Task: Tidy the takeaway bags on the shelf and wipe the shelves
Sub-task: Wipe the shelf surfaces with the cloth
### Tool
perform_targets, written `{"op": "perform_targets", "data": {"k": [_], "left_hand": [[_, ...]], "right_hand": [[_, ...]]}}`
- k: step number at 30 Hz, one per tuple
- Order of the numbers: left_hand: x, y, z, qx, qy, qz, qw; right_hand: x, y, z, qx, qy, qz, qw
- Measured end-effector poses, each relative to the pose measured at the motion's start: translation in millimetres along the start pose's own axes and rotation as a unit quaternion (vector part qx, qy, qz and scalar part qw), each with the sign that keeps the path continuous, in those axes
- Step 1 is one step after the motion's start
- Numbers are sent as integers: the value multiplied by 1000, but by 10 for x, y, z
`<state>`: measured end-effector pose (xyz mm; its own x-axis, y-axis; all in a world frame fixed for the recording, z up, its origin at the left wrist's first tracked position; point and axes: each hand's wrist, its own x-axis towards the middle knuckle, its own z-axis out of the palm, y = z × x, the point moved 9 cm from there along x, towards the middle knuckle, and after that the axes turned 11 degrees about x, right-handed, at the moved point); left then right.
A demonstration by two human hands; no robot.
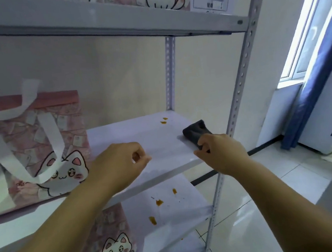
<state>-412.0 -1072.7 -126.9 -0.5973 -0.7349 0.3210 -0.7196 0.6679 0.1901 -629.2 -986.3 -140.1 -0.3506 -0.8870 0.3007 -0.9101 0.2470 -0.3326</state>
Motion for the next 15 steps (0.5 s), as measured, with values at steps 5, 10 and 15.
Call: {"op": "perform_targets", "data": {"k": [5,10,15], "left_hand": [[335,-23,253,6,-37,-13,999],[650,-10,402,3,-34,-40,999],[880,-4,600,13,-37,-77,996]], "right_hand": [[380,345,199,15,-18,53,998],[806,684,490,15,-64,91,994],[1070,952,941,19,-186,120,975]]}}
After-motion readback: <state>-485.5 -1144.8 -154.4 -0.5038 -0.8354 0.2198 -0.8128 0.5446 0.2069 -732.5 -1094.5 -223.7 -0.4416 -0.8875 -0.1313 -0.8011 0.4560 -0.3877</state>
